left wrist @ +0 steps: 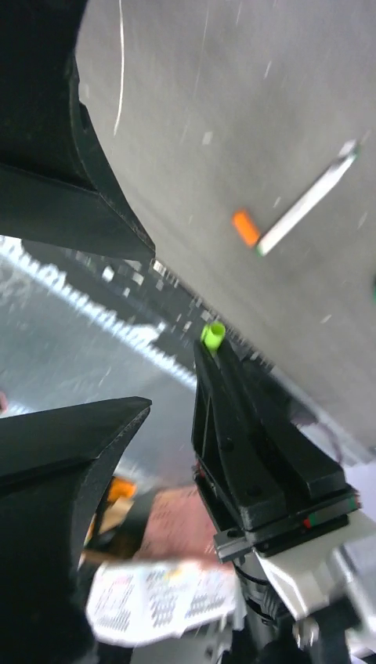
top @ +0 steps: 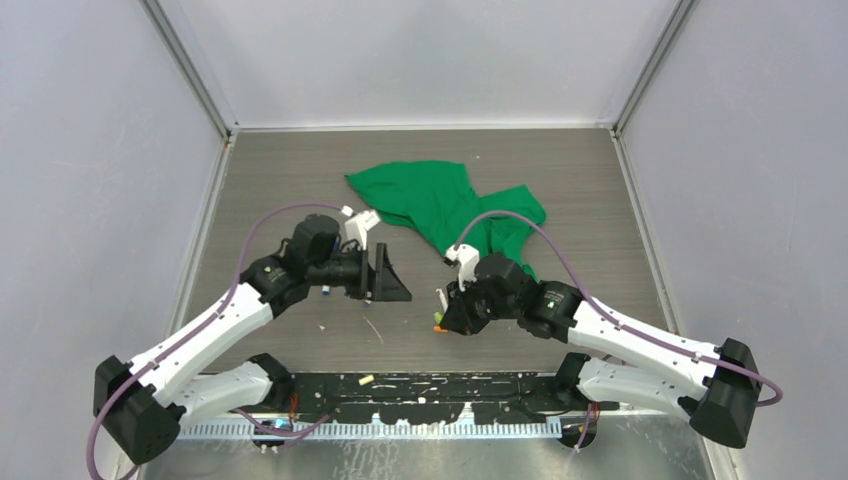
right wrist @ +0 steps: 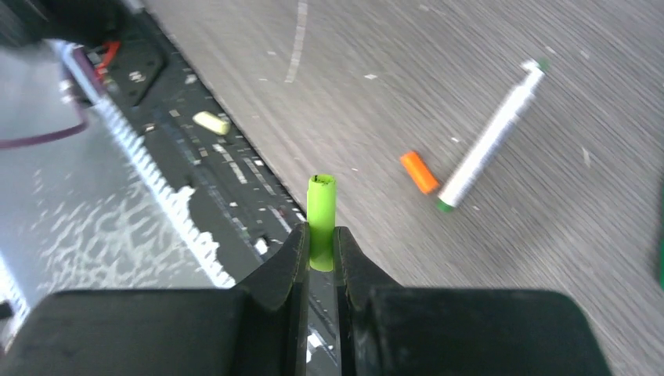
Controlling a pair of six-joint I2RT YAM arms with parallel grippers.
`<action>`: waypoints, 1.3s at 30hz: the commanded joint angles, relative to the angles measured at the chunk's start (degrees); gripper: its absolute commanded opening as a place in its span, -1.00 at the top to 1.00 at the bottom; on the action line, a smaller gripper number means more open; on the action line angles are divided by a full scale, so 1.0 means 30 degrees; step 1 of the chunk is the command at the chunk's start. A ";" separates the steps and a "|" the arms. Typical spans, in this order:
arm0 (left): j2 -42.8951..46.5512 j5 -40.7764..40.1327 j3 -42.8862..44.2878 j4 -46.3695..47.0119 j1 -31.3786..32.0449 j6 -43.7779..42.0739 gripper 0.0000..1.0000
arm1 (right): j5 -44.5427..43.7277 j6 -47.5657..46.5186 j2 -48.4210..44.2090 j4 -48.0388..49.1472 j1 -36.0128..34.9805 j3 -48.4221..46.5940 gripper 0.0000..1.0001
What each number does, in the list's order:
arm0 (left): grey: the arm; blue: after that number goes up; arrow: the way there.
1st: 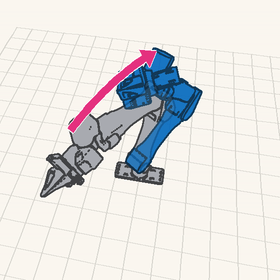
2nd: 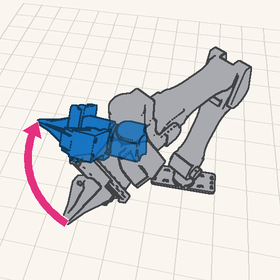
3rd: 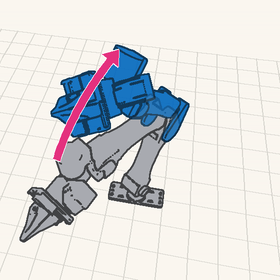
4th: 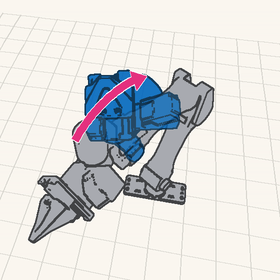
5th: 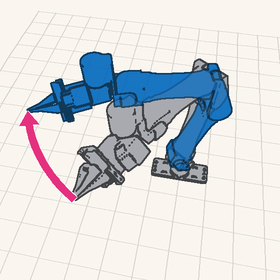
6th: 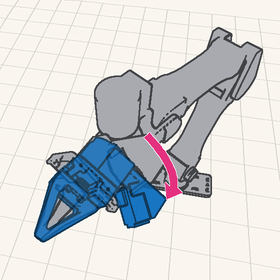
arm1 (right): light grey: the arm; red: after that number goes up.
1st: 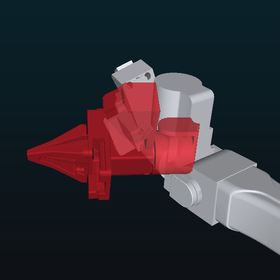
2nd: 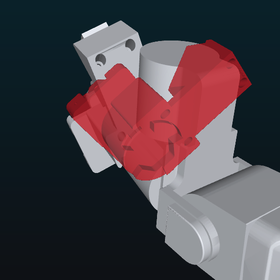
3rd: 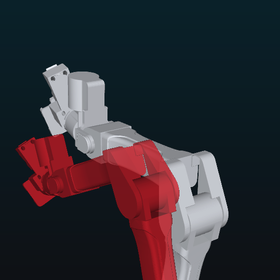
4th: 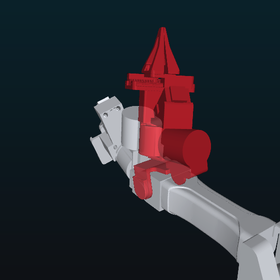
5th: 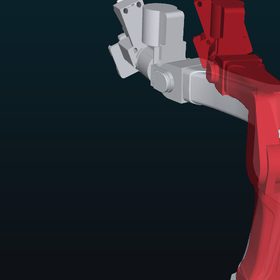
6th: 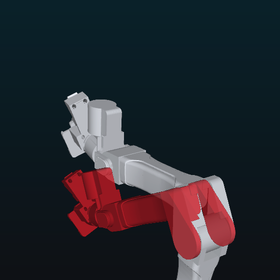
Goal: Insert the pens into the pen caps
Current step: Adjust the pen cap.
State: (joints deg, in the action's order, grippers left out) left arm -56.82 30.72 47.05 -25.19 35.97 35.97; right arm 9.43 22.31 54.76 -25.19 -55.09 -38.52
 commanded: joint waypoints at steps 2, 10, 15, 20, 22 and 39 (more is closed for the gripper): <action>-0.0883 0.3417 -0.0315 0.3641 0.1953 0.5319 -0.35 | 0.3478 -0.2333 -0.0216 0.1340 -0.0509 -0.1818 0.85; -0.1671 0.4428 -0.0830 0.5339 0.2777 0.7157 -0.03 | 0.3606 -0.3000 -0.0502 0.1594 -0.0964 -0.2586 0.85; -0.2074 0.4074 -0.0815 0.4489 0.2925 0.6733 0.23 | 0.3373 -0.3078 -0.0975 0.1681 -0.1009 -0.2633 0.86; -0.2069 0.3146 -0.0119 0.2390 0.2946 0.5376 0.12 | 0.3194 -0.3077 -0.1205 0.1459 -0.1024 -0.2657 0.85; -0.2116 0.3259 -0.0105 0.2390 0.2972 0.5362 0.11 | 0.3170 -0.3126 -0.1274 0.1461 -0.1028 -0.2656 0.85; -0.2880 0.3717 -0.0368 0.4005 0.3299 0.6201 0.37 | 0.4086 -0.3098 -0.0982 0.1790 -0.1008 -0.2833 0.85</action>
State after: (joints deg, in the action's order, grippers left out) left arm -64.95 40.49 44.66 -16.97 45.67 53.58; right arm 19.64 13.63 52.12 -23.09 -57.80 -43.94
